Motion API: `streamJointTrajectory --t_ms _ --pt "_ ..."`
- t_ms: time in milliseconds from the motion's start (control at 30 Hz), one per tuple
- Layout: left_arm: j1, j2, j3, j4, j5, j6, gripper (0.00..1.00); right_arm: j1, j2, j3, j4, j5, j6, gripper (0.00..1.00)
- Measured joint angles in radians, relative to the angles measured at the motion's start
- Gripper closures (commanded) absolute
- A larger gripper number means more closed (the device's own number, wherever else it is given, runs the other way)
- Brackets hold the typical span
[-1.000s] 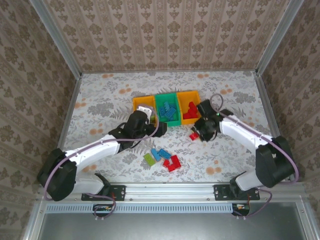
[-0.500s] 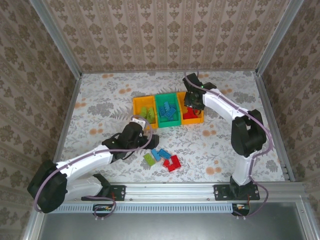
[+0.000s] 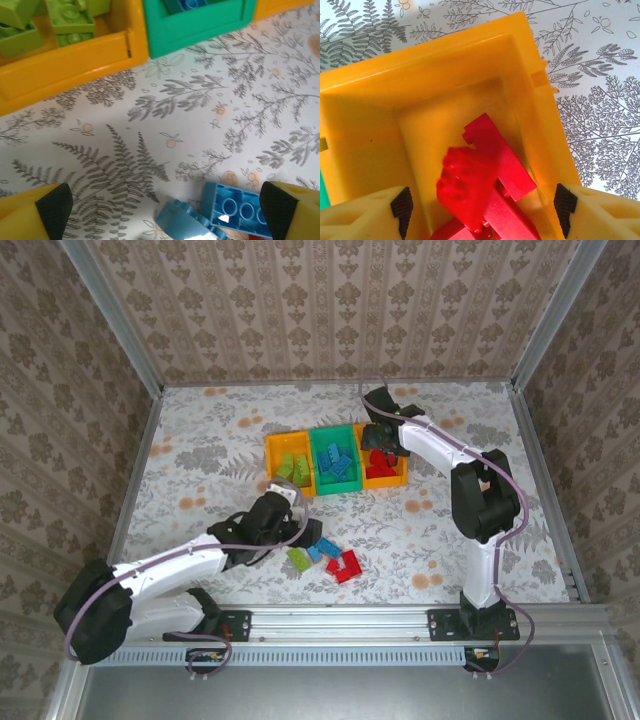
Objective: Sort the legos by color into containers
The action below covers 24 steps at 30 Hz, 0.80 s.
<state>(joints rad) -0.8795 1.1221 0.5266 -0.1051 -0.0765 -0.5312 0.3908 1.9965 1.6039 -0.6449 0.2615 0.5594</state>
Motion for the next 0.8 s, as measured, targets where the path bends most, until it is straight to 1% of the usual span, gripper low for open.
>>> streamJointTrajectory --t_ms 133,233,333,400,533,667,800 --pt "-0.031 0.006 0.0 -0.011 -0.015 0.0 0.0 0.0 -0.039 -0.04 0.048 -0.019 -0.011 0.19" --pt "-0.031 0.006 -0.002 -0.037 -0.057 -0.021 0.0 0.009 -0.135 -0.128 0.105 -0.051 -0.036 0.2" --pt "-0.023 0.004 -0.01 -0.046 -0.089 -0.04 0.0 0.039 -0.263 -0.23 0.167 -0.072 -0.087 0.2" --pt "-0.017 -0.007 -0.023 -0.047 -0.101 -0.048 0.0 0.079 -0.352 -0.294 0.211 -0.085 -0.126 0.2" --pt "0.005 -0.023 -0.027 -0.074 -0.127 -0.06 0.0 0.182 -0.463 -0.404 0.28 -0.106 -0.212 0.21" --pt "0.026 -0.039 -0.028 -0.103 -0.149 -0.069 0.0 0.309 -0.492 -0.5 0.328 -0.121 -0.267 0.24" --pt "0.046 -0.093 -0.038 -0.13 -0.171 -0.076 0.0 0.429 -0.492 -0.595 0.367 -0.14 -0.27 0.27"
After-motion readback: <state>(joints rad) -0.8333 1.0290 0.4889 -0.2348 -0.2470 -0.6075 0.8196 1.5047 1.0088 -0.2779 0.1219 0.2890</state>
